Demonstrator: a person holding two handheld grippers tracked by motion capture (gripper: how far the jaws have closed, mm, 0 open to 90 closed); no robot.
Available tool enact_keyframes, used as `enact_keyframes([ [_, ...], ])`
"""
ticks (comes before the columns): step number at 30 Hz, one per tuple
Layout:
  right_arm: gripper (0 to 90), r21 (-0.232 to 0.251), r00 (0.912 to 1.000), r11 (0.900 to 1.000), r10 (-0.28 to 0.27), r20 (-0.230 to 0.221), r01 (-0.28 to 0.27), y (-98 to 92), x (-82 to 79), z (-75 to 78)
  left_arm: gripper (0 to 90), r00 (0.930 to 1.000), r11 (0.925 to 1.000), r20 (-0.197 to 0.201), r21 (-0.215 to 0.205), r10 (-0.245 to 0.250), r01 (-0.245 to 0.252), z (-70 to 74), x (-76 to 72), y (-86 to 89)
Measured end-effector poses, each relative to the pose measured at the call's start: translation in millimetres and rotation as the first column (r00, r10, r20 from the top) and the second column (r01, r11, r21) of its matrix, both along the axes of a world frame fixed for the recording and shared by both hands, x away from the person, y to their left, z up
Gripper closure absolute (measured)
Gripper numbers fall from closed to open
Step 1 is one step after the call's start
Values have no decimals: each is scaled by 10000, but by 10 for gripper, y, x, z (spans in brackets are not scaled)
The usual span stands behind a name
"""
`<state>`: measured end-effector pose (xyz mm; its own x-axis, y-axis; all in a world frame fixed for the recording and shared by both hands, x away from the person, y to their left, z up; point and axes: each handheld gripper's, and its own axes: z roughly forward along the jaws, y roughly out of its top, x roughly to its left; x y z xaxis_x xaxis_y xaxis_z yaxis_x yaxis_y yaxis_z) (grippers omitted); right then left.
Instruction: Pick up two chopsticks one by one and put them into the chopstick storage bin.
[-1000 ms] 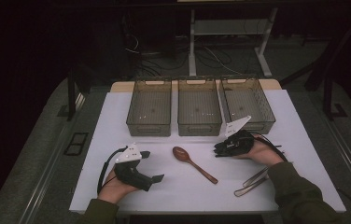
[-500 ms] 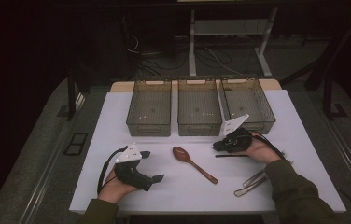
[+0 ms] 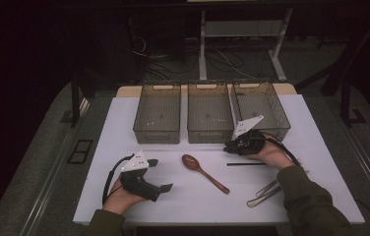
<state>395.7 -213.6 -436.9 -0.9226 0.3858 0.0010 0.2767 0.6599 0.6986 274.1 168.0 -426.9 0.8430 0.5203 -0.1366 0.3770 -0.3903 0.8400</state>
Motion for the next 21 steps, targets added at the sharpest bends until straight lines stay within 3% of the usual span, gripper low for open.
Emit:
enact_keyframes([
  [1, 723, 304, 9999, 9995, 112, -43, -111, -48, -75, 59, 0, 10000, 10000, -3, 13, -4, 4, 0, 1, 3],
  [9, 716, 256, 9978, 9977, 627, -201, -622, -167, -316, 76, 0, 10000, 10000, -10, 79, -11, 11, 2, -1, -9],
  [17, 744, -739, 9918, 9890, 1276, -92, -1279, -124, -374, -87, 0, 10000, 10000, 9, 52, 0, 0, -1, -3, -3],
  [21, 808, -659, 9892, 9870, 1468, -26, -1466, -129, -371, -96, 0, 10000, 10000, 2, 55, 14, -14, -2, -4, -5],
])
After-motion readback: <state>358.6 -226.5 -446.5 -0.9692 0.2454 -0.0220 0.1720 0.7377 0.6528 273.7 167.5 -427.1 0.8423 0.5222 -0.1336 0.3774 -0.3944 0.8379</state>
